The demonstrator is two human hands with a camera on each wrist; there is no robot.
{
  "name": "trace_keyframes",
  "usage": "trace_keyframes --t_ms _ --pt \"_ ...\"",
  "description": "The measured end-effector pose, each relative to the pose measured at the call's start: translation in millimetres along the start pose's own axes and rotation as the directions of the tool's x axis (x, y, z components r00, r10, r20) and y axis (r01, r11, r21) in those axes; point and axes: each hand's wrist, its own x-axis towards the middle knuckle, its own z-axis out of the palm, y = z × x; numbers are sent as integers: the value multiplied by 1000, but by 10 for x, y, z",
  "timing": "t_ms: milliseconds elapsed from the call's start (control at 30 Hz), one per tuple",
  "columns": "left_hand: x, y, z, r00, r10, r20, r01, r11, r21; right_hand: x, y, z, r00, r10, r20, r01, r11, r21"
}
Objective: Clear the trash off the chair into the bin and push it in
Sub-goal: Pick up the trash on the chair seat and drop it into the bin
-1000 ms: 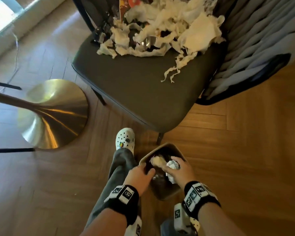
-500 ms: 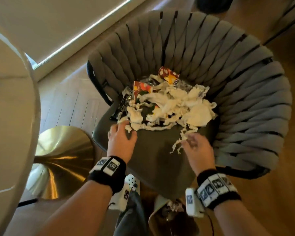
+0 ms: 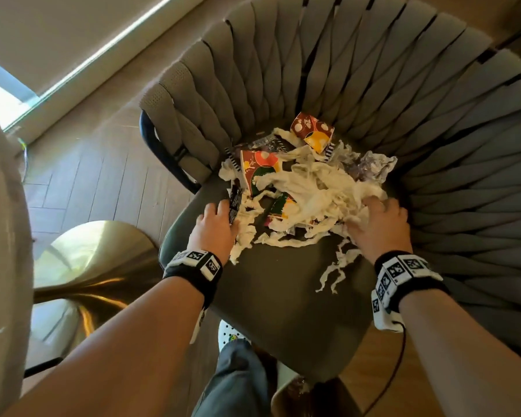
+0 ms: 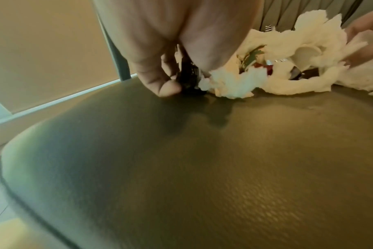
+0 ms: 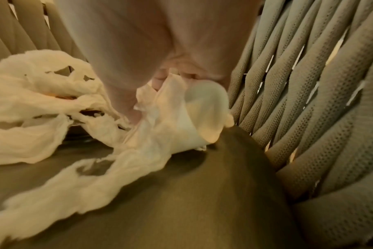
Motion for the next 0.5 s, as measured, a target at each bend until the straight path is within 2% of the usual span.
trace_keyframes --t_ms 133,233,367,500 --pt "-177 4 34 999 -38 -32 32 986 -165 -157 62 -63 995 -72 -64 82 981 177" --pt "-440 2 10 990 -52 -132 8 949 -315 -348 122 -158 986 -70 -149 108 958 267" --pt "-955 65 -76 970 -110 -216 -12 868 -496 -751 228 -340 964 -50 -262 157 902 403" --pt "-1604 270 -118 957 -99 -273 -80 814 -575 -1254 382 -528 960 -55 -274 185 861 474"
